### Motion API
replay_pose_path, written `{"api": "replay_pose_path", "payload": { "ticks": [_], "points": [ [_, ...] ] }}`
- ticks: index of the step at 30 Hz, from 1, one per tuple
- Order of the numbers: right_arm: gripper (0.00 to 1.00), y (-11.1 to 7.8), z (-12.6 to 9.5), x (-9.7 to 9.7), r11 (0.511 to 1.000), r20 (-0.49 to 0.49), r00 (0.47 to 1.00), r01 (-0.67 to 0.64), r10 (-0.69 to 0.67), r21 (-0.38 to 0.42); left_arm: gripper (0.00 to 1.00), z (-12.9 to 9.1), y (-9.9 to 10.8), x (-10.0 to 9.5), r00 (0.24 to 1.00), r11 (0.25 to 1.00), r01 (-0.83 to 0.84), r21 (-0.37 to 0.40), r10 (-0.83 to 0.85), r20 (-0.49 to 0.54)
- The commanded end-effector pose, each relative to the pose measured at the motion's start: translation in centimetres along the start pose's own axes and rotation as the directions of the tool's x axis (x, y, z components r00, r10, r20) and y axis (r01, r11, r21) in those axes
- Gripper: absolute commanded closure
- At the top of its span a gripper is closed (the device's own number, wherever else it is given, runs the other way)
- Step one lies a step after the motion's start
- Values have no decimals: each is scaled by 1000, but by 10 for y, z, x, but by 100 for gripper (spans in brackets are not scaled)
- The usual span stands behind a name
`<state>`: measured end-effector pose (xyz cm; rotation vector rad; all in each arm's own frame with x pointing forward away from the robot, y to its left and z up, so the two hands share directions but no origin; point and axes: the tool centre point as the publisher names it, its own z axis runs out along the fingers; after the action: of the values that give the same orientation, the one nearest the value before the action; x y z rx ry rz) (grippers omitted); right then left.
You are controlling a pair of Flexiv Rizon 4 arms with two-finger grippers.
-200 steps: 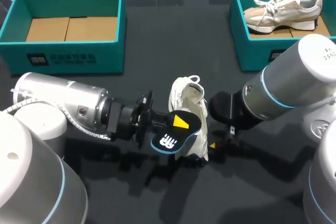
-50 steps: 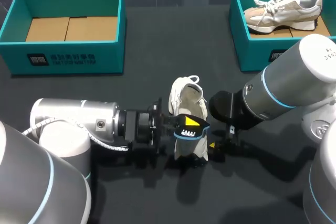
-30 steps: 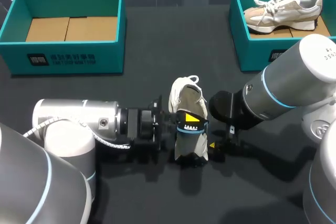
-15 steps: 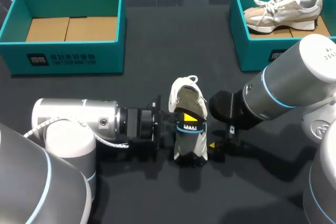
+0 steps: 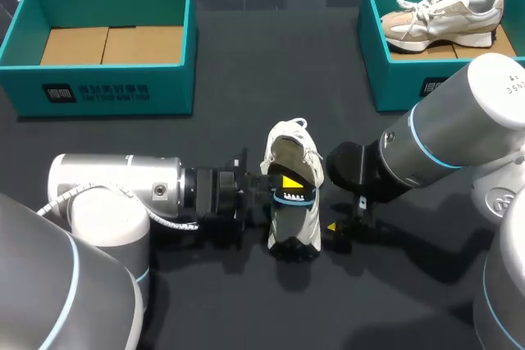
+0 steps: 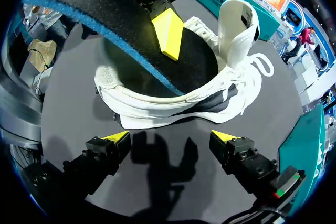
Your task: Take the shoe out of the shoebox, open the shoe tongue, remove and reinsert the insole, then place the shoe into the shoebox
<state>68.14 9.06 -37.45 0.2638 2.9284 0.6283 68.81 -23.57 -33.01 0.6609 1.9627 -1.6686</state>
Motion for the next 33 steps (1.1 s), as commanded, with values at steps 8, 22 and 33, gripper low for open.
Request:
{"api": "replay_pose_path", "payload": {
  "ticks": [8,22,33],
  "points": [
    [0,-1,0,2,1000,3,1000,0,0,-1,100,8,14,-1,1000,1000,-1,-30,0,-7],
    [0,-1,0,2,1000,3,1000,0,0,-1,100,8,23,-2,998,997,-53,-55,52,-19],
    [0,-1,0,2,1000,3,1000,0,0,-1,100,6,17,-2,999,998,-33,-46,33,-14]
  ]
}}
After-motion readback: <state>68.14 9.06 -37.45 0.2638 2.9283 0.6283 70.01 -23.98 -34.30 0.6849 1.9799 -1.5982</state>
